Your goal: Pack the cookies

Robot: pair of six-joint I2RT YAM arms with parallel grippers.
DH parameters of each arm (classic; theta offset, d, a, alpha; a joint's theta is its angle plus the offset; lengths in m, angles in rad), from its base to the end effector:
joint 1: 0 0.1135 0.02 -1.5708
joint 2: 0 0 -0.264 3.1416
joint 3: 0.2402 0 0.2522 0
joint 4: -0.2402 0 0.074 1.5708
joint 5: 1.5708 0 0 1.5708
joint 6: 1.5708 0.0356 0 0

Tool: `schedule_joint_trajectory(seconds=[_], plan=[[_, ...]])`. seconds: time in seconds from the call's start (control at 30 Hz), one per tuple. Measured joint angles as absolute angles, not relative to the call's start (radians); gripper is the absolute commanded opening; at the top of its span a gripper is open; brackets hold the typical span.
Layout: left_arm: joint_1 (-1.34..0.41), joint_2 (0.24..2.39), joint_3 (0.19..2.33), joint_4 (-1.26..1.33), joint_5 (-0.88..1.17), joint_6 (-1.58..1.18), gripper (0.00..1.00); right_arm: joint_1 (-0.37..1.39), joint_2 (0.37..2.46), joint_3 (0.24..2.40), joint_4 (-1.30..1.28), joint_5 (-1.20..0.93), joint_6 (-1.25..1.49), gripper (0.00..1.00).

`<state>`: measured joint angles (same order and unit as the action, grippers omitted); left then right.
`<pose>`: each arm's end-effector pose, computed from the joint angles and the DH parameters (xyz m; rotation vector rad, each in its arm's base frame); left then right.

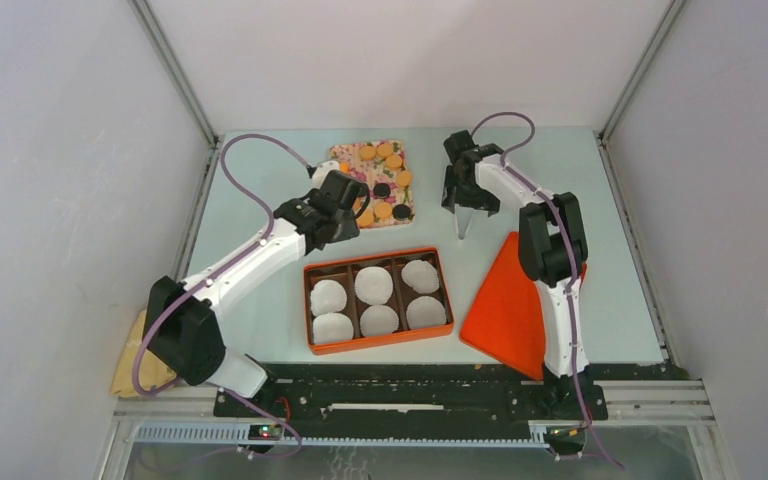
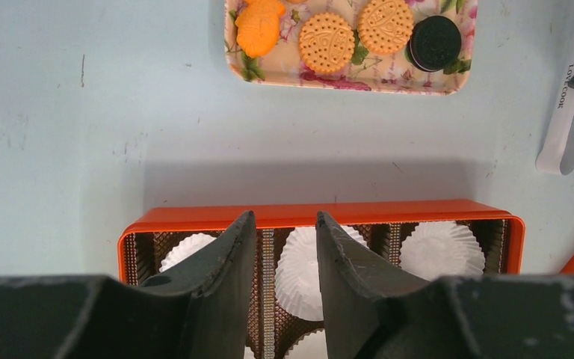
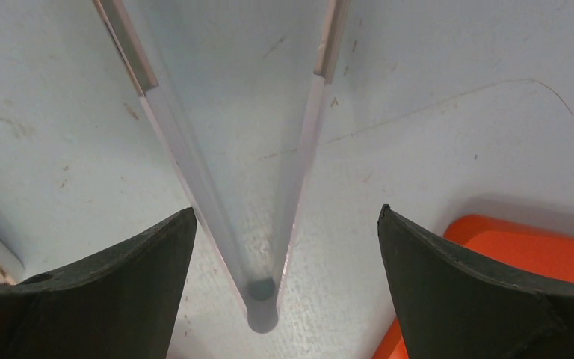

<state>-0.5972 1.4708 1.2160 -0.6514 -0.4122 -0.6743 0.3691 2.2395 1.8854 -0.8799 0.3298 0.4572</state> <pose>0.2657 -0.1634 0.2886 -0.2624 2.3636 -0.0870 0.4423 0.1587 0.1903 0.1948 2.6888 -0.2268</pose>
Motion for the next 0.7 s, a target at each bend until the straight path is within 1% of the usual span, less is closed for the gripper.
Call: schedule_joint_trajectory(seconds=[0.27,0.33,0.47,0.53,0.6,0.63,0.7], plan=[[-0.594,1.479,1.216,-0.650,-0.407,-0.673,0.41,0.341,2.351,1.991,-0.885,0.261,0.460,1.00],[-0.593,1.484,1.216,-0.648,-0.407,-0.673,0.40,0.338,2.373,2.033,-0.894,0.258,0.460,0.98],[-0.593,1.500,1.216,-0.645,-0.403,-0.672,0.40,0.336,2.432,2.121,-0.908,0.251,0.461,0.80],[-0.593,1.506,1.216,-0.645,-0.397,-0.672,0.40,0.336,2.441,2.135,-0.913,0.250,0.464,0.70],[-0.593,1.507,1.216,-0.645,-0.395,-0.672,0.40,0.336,2.442,2.136,-0.911,0.248,0.464,0.57],[-0.593,1.507,1.216,-0.645,-0.393,-0.672,0.40,0.337,2.442,2.136,-0.907,0.248,0.466,0.53],[-0.593,1.507,1.216,-0.644,-0.390,-0.672,0.40,0.338,2.442,2.134,-0.902,0.249,0.464,0.49]])
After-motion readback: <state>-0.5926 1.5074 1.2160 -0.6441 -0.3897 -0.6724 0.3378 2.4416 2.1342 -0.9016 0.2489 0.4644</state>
